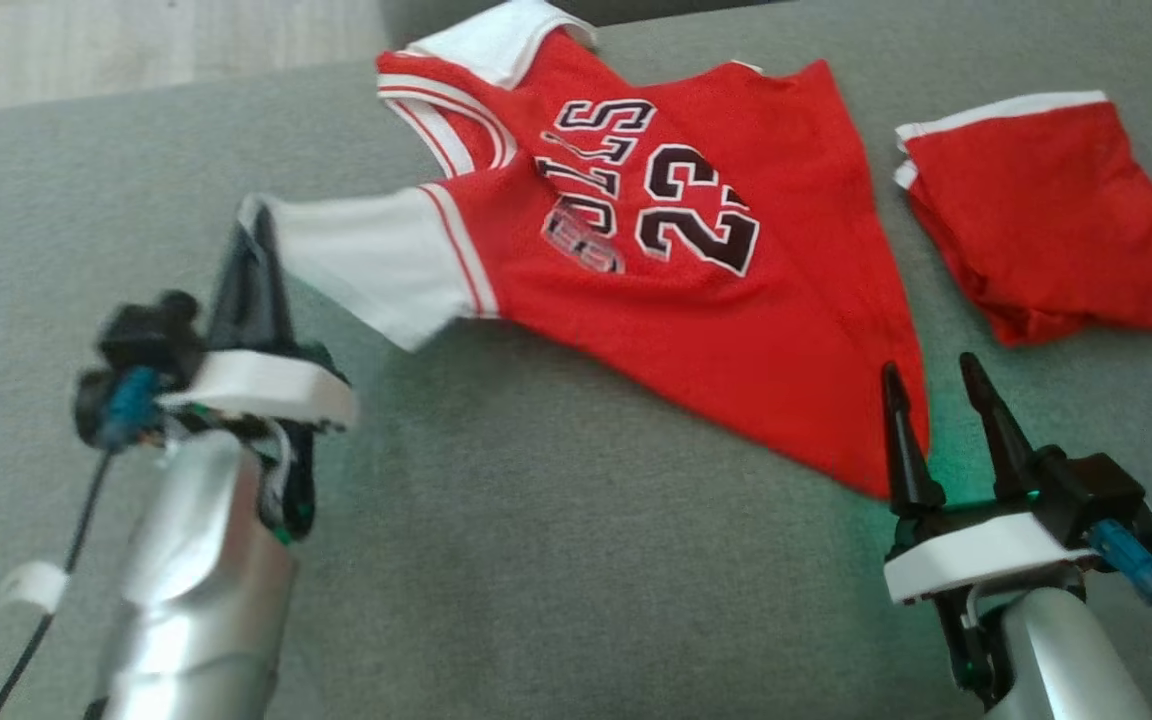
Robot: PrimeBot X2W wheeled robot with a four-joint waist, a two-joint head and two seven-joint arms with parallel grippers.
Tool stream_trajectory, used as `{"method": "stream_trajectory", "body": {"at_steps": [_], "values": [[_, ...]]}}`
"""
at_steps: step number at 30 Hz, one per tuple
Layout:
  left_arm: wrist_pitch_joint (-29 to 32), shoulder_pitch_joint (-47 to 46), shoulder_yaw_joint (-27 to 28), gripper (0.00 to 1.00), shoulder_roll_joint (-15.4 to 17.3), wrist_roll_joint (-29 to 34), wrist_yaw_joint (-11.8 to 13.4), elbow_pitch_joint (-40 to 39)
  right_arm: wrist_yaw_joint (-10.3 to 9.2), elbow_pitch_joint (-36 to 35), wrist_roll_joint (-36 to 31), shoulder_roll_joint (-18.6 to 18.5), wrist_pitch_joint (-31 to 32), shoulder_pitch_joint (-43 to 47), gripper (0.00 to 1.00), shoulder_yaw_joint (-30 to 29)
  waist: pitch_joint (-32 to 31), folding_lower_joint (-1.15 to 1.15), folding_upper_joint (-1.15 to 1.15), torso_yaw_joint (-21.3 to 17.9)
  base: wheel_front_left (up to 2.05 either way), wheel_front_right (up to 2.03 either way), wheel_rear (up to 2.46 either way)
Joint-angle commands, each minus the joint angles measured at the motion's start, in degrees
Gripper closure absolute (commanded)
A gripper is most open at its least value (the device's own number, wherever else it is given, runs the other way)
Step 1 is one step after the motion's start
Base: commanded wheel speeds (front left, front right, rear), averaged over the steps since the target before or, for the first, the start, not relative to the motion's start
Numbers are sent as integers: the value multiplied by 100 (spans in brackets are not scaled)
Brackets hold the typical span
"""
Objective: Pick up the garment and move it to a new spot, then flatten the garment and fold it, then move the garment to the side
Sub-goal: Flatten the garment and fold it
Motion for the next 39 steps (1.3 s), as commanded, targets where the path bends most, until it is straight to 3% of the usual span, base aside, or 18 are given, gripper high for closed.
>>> {"method": "stream_trajectory", "body": {"at_steps": [1, 8, 22, 24, 25, 36, 39], "values": [[-68, 108, 352, 100, 153, 71, 80, -544, -4, -134, -50, -14, -62, -95, 0, 168, -73, 0, 0, 117, 0, 0, 0], [-70, 672, 702, 100, 102, 247, 85, -1187, -4, -9, -105, -14, -62, -59, 0, 189, -167, 0, 0, 399, 0, 0, 0], [-71, 1677, 1072, 98, 4, 365, -40, -985, -4, 349, -87, -14, -62, -67, 0, 168, -386, 0, 0, 807, 0, 0, 0], [-71, 1700, 1035, 13, -14, 380, -68, -902, -4, 368, -80, -14, -62, -73, 0, 169, -408, 0, 0, 835, 0, 0, 0], [-71, 1696, 1031, 0, -23, 385, -64, -881, -4, 375, -78, -14, -62, -77, 0, 170, -420, 0, 0, 848, 0, 0, 0], [-71, 1597, 883, 0, -124, 448, -150, -1643, -4, 360, -247, -14, 11, -454, 0, -100, -359, 0, 0, 1011, 0, 0, 0], [-71, 1569, 726, 0, -138, 403, -170, -1821, -4, 593, -240, -14, 628, -1009, 0, -534, -197, 0, 0, 1111, 0, 0, 0]]}}
